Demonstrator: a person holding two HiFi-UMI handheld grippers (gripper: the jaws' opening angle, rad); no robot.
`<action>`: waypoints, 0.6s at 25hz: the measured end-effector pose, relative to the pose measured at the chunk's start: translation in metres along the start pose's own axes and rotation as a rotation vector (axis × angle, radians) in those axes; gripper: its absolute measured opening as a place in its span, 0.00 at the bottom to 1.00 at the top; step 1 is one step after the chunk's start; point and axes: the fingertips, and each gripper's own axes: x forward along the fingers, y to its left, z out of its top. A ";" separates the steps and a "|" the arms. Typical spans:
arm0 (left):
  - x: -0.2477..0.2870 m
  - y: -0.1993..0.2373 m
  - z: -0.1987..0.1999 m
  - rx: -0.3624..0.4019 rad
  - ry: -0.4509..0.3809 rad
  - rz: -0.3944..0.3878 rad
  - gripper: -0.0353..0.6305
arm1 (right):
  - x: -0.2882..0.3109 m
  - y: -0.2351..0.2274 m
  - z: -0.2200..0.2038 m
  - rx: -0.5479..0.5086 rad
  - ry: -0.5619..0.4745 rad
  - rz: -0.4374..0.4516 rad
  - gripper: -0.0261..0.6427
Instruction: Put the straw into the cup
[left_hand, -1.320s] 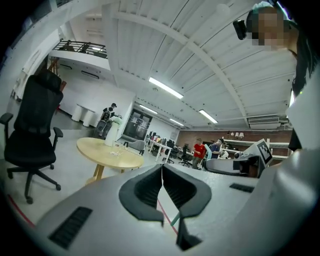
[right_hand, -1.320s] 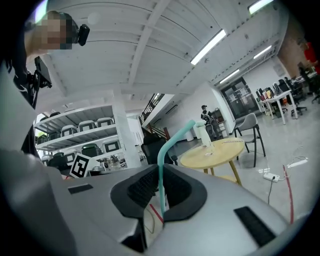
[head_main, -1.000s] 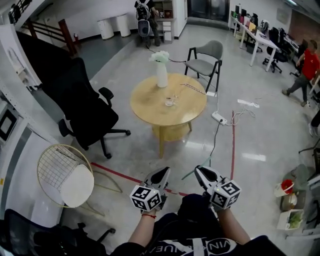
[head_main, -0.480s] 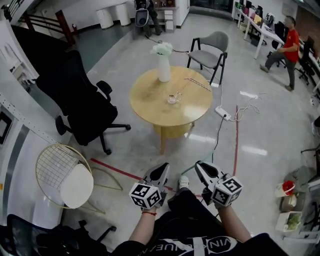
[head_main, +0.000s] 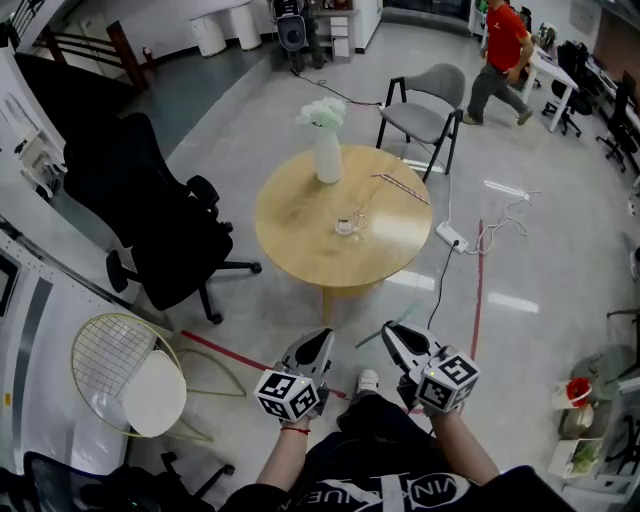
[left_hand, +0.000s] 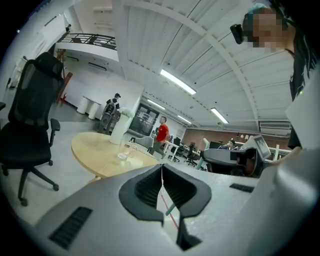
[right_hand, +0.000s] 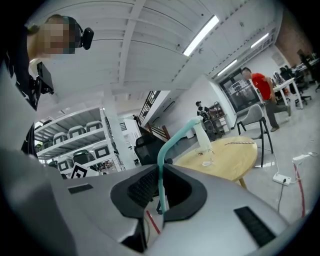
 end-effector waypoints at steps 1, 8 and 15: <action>0.009 0.004 0.003 0.000 0.000 -0.001 0.07 | 0.006 -0.007 0.004 0.000 0.002 0.003 0.08; 0.069 0.026 0.022 0.003 0.009 -0.005 0.07 | 0.046 -0.056 0.033 0.006 -0.002 0.026 0.08; 0.116 0.047 0.036 0.006 -0.005 0.013 0.07 | 0.076 -0.098 0.051 0.001 0.007 0.043 0.08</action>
